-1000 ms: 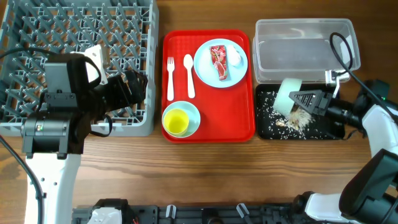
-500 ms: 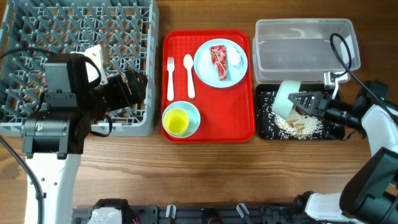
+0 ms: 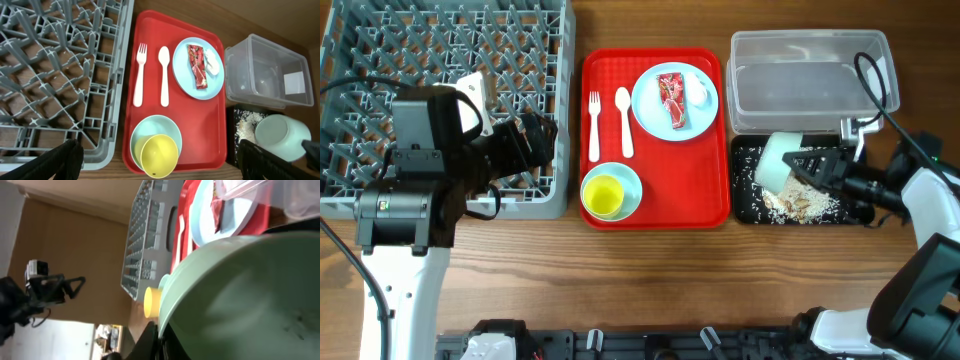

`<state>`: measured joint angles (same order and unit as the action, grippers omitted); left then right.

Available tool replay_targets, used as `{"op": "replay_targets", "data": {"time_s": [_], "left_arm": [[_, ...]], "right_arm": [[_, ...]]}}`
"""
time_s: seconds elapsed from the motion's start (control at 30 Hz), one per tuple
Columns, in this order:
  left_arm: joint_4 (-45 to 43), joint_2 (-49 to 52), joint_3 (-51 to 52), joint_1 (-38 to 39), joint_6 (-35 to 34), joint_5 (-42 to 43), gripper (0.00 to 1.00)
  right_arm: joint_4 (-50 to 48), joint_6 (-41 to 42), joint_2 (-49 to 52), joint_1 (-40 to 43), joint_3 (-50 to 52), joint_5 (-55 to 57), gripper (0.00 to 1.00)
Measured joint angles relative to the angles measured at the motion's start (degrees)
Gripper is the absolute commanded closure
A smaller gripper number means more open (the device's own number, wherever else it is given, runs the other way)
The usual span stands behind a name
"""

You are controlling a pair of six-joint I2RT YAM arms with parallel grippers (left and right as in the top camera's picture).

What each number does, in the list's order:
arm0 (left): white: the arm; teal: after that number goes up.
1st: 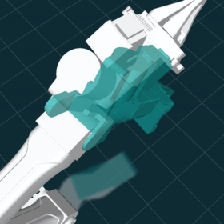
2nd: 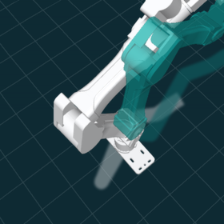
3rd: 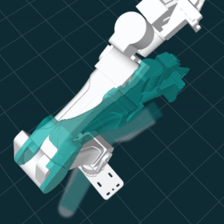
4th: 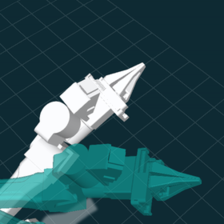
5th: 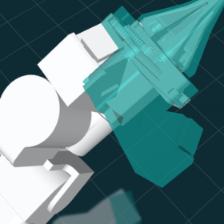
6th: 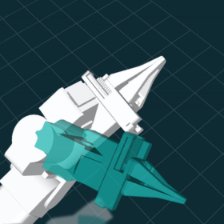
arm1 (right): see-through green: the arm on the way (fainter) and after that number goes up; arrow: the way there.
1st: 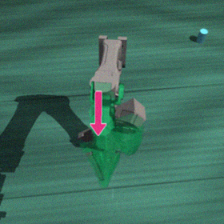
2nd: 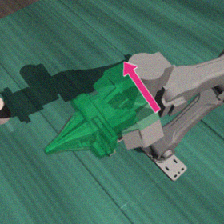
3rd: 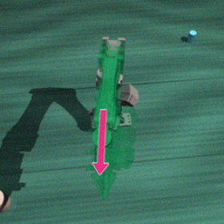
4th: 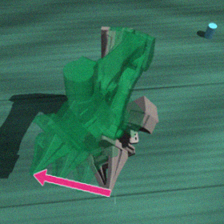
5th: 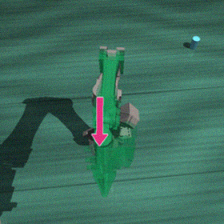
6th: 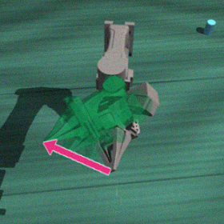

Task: Sort waste into correct bins and load items into the dishwasher rack
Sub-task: 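Carry the green bowl to the black tray and tip out the rice, then return the emptied green bowl to the red tray with the right gripper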

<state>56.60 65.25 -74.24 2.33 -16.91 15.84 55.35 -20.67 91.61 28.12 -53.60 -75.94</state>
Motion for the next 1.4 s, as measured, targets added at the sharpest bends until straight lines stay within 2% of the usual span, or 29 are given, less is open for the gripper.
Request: {"op": "replay_targets", "data": {"time_s": [0.1, 0.2, 0.47, 0.73, 0.87, 0.93, 0.97, 1.03, 1.23, 1.4], "left_arm": [[0.0, 0.0, 0.0, 0.0, 0.0, 0.0, 0.00], [0.0, 0.0, 0.0, 0.0, 0.0, -0.1, 0.00], [0.0, 0.0, 0.0, 0.0, 0.0, -0.2, 0.00], [0.0, 0.0, 0.0, 0.0, 0.0, -0.2, 0.00], [0.3, 0.0, 0.0, 0.0, 0.0, -0.2, 0.00], [2.8, 0.0, 0.0, 0.0, 0.0, -0.2, 0.00], [5.9, 0.0, 0.0, 0.0, 0.0, -0.2, 0.00], [6.8, 0.0, 0.0, 0.0, 0.0, 0.1, 0.00], [7.5, 0.0, 0.0, 0.0, 0.0, 2.7, 0.00], [7.5, 0.0, 0.0, 0.0, 0.0, 3.9, 0.00]], "right_arm": [[-2.4, 1.3, 0.0, 0.0, 0.0, 1.2, 0.96], [2.3, -2.2, 0.0, 0.0, 0.0, 0.7, 0.96], [-2.9, 2.8, 0.0, -0.1, 0.0, 5.5, 0.96], [-4.4, 4.6, 0.0, -0.3, 0.0, -0.3, 0.96], [-2.8, 4.6, -0.7, -4.0, 0.0, -0.6, 0.96], [-2.5, 4.6, -2.1, -7.6, 0.0, 0.7, 0.96], [-2.6, 4.7, -4.2, -12.3, 0.0, 2.5, 0.96], [-4.9, 7.8, -7.4, -18.6, 0.0, 8.6, 0.96], [-10.8, 24.5, -18.6, -42.0, 0.0, 40.7, 0.96], [-15.1, 36.0, -18.3, -56.6, 0.0, 59.9, 0.96]]}}
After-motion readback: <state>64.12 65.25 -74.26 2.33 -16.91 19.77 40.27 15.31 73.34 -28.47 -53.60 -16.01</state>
